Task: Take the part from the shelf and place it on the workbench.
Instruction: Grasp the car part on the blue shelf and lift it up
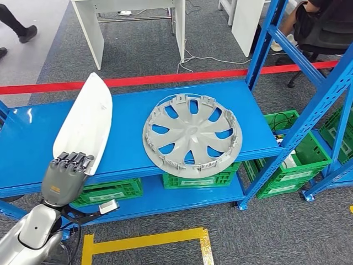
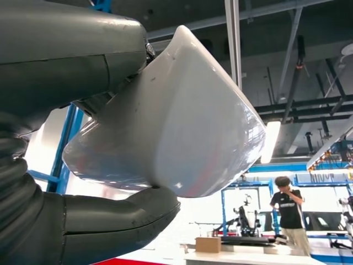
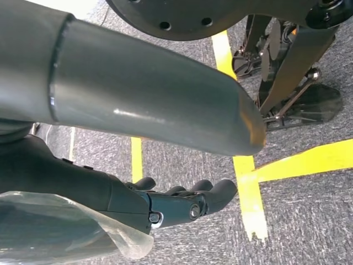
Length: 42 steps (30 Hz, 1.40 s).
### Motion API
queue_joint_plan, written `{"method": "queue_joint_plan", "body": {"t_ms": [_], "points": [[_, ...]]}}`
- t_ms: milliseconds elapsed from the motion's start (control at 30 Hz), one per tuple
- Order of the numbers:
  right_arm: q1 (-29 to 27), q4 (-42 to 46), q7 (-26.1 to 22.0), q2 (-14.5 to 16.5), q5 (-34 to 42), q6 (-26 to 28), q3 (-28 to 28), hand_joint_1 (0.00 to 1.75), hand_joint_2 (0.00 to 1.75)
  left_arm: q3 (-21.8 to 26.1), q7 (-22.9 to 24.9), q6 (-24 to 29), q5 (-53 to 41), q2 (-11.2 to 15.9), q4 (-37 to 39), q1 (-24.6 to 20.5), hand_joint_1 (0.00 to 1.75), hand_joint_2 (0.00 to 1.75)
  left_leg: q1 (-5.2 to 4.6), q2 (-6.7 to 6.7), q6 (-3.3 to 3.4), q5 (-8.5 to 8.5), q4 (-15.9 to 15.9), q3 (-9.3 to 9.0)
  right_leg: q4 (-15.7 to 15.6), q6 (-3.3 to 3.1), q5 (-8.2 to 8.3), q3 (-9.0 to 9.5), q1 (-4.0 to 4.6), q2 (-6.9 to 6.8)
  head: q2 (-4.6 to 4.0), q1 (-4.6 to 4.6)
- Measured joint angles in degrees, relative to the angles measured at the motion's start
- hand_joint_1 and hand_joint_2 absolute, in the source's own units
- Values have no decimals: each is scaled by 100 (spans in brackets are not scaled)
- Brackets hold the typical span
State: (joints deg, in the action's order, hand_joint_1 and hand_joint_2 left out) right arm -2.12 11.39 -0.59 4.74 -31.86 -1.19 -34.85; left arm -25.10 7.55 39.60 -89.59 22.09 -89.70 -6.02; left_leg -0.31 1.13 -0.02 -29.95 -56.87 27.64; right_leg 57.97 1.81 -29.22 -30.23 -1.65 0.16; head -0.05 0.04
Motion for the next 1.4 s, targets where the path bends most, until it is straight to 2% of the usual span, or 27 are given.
{"method": "queue_joint_plan", "body": {"t_ms": [267,400,500,567,633,667,700,733,800,833,867,900,933,1000,1033,1100,1133,1167,1200,1233,1267,1300,1333,1367,1400], "points": [[2,0,-13,0,-125,162,-28,0,0,6,-5,-8,0,-15,-1,33,175,175,-12,0,7,-4,-34,14,-4,20,15,-1,-19,0,-1,-1],[0,28,-90,0,-659,1276,44,0,0,73,95,-48,0,24,-21,117,175,175,-19,1,39,-9,-81,50,-9,60,42,-9,-28,3,-1,-2],[5,68,-266,0,-969,2133,160,0,0,164,197,-116,-1,110,-146,211,175,175,6,-17,135,83,-29,70,1,121,26,-45,-28,9,0,-1],[15,102,-379,0,-1046,2477,203,0,0,215,230,-168,-3,147,-235,262,175,175,33,-38,206,159,36,102,349,120,-253,-221,-12,1,0,18],[24,132,-467,-1,-1073,2658,227,0,0,250,242,-218,-4,162,-282,317,175,175,19,-48,230,192,32,161,1090,110,-640,-543,0,-3,1,33],[26,140,-496,-1,-1080,2706,238,0,0,257,244,-239,-4,164,-294,342,175,175,10,-51,229,202,24,190,1405,110,-738,-672,3,-4,1,36],[27,146,-515,-1,-1088,2737,248,0,0,259,245,-252,-4,166,-303,360,175,175,4,-54,225,211,12,212,1551,107,-728,-720,5,-4,0,35],[28,148,-527,-1,-1103,2764,256,0,0,259,248,-266,-4,166,-310,370,175,175,0,-55,218,217,-4,228,1469,99,-603,-659,6,-5,0,34],[42,150,-538,-1,-1138,2816,266,0,0,258,259,-292,-5,163,-319,372,175,175,0,-54,196,214,-46,247,800,68,-228,-298,8,-4,1,34],[56,151,-542,-1,-1150,2839,267,0,0,258,266,-305,-5,163,-324,366,175,175,-6,-53,172,214,-77,272,466,51,-102,-116,18,0,1,34],[71,153,-545,-1,-1157,2856,268,0,0,256,271,-317,-6,162,-332,360,175,175,-11,-52,137,221,-105,303,243,36,-45,-5,28,6,1,34],[85,154,-547,-1,-1160,2866,269,0,0,253,274,-324,-7,162,-340,355,175,175,-12,-51,94,238,-128,340,146,22,-53,36,42,13,1,32],[94,155,-548,-1,-1163,2871,269,0,0,251,275,-329,-7,164,-350,350,175,175,-13,-49,48,265,-144,378,127,7,-50,32,54,17,0,32],[102,157,-549,4,-1166,2877,270,0,0,248,276,-332,-7,170,-362,348,175,175,-6,-46,-31,262,-176,438,92,-63,-27,-25,39,9,1,28],[103,158,-549,7,-1167,2879,270,0,0,249,277,-332,-6,173,-366,345,175,175,-1,-48,-69,162,-269,487,78,-111,2,-62,26,0,0,19],[107,160,-550,11,-1168,2885,270,0,0,249,282,-334,-6,175,-369,338,175,175,26,-56,-141,-252,-770,669,64,-187,81,-157,19,-26,1,-11],[108,162,-550,11,-1174,2890,270,0,0,244,292,-338,-6,176,-370,334,175,175,43,-58,-171,-491,-1148,788,65,-206,123,-215,27,-36,0,-22],[109,163,-551,11,-1184,2898,270,0,0,236,312,-344,-7,176,-370,333,175,175,59,-58,-192,-654,-1481,880,67,-211,166,-274,37,-45,0,-26],[111,164,-550,11,-1202,2907,270,0,0,222,337,-351,-6,176,-370,330,175,175,69,-58,-203,-705,-1674,906,69,-211,212,-335,45,-53,0,-26],[116,164,-550,11,-1224,2915,272,0,0,205,365,-361,-6,176,-370,322,175,175,74,-59,-204,-636,-1669,838,71,-208,259,-396,50,-58,1,-26],[123,164,-549,11,-1245,2922,274,0,0,185,391,-369,-5,176,-370,308,175,175,76,-59,-196,-473,-1442,664,72,-200,306,-452,53,-61,1,-27],[133,164,-548,11,-1262,2928,278,0,0,163,410,-378,-5,176,-370,286,175,175,75,-59,-176,-288,-1057,411,73,-188,355,-502,54,-63,1,-28],[145,164,-547,11,-1273,2930,285,0,0,141,424,-387,-6,176,-370,258,175,175,65,-59,-148,-178,-619,143,73,-167,402,-544,58,-62,1,-28],[157,164,-546,12,-1280,2933,293,0,0,120,437,-395,-6,176,-372,227,175,175,53,-59,-120,-125,-252,-71,70,-139,452,-576,61,-61,1,-26],[171,164,-545,13,-1285,2934,301,0,0,102,447,-402,-7,176,-372,197,175,175,36,-58,-89,-123,-16,-190,63,-107,504,-596,61,-60,1,-26]]}}
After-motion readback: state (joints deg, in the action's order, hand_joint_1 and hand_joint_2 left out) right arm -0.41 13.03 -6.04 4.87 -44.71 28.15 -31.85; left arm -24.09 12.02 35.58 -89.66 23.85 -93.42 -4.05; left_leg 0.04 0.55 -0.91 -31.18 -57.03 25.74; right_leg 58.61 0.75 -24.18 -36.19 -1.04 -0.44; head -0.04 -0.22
